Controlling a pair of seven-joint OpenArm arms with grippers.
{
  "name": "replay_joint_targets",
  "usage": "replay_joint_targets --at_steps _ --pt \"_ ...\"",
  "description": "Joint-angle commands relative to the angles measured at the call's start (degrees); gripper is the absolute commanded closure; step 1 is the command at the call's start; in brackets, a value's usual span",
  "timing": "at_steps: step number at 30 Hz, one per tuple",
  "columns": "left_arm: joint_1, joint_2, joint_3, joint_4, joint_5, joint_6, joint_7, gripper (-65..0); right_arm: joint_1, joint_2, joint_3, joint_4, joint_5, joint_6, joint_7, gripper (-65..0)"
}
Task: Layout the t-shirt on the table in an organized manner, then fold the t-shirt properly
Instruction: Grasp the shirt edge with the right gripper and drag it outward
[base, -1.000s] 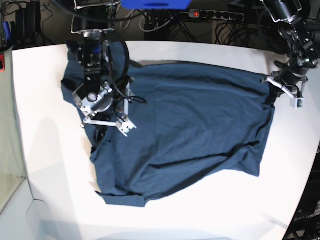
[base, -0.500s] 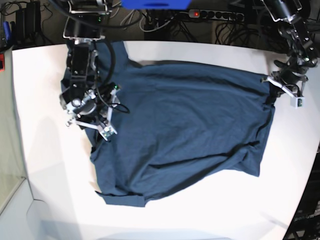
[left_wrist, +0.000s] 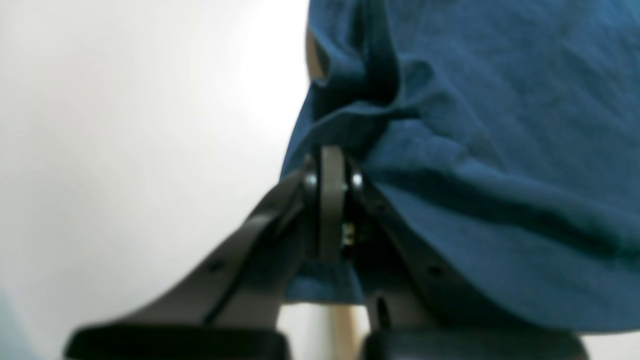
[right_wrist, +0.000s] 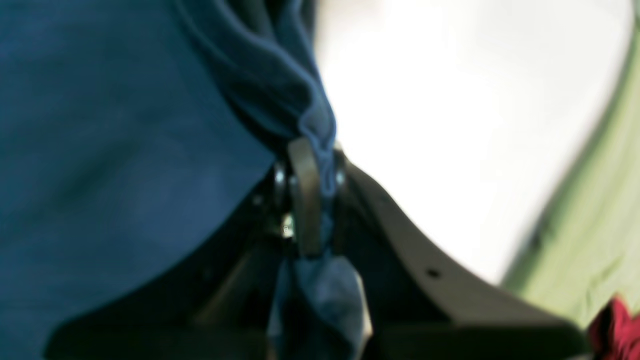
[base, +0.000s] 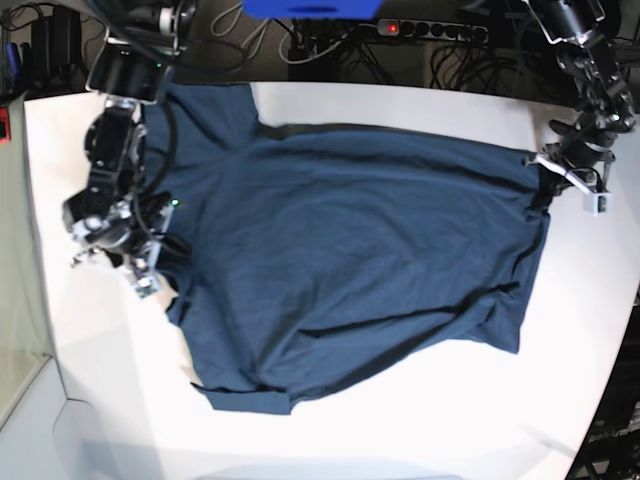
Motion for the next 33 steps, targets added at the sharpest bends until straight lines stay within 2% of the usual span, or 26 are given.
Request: replay_joint_targets --at_steps 1,6,11,13,18,22,25,28,32,33 --pt "1.19 0.42 0.47 -1.76 6.25 1.03 7.98 -0.2 2.25 0.92 1.12 -0.39 -0.17 -0.29 0.52 -0.2" --pt "1.19 0.42 0.47 -1.76 6.25 1.03 7.98 -0.2 5.41 3.91 5.96 -7.51 -0.17 -0.29 0.52 -0.8" --pt "1.19 0.42 0.47 -1.76 6.25 1.03 7.98 -0.2 5.06 6.02 6.31 -12.17 0.09 -0.29 0.61 -1.7" --pt "1.19 0.42 0.47 -1.67 6.25 1.03 7.98 -0.2 5.06 6.11 6.48 -12.70 0.09 -0.29 0.52 -6.9" --pt "1.28 0.42 0.39 -0.96 6.08 0.94 7.98 -0.2 3.04 6.20 6.48 -9.53 0.36 -0.29 -1.41 -25.4" --pt "1.72 0.42 -0.14 3.78 5.64 0.94 8.33 -0.2 1.37 5.85 6.48 -1.44 3.17 -0.29 -4.22 -34.6" --pt "1.90 0.86 -2.69 9.41 5.64 0.94 9.38 -0.1 1.28 5.58 6.57 4.36 4.05 -0.29 -6.86 -36.0" --pt "2.51 1.03 -4.89 14.77 5.20 0.50 12.99 -0.3 1.28 4.62 6.48 6.73 4.05 -0.29 -7.39 -36.0" --pt "2.60 1.03 -8.67 20.05 2.91 -5.26 17.47 -5.3 1.37 4.18 6.31 6.82 4.05 -0.29 -7.48 -36.0" --pt "2.42 1.03 -9.55 20.49 2.91 -5.26 18.09 -6.5 1.19 3.39 6.40 6.91 4.05 -0.29 -7.48 -36.0"
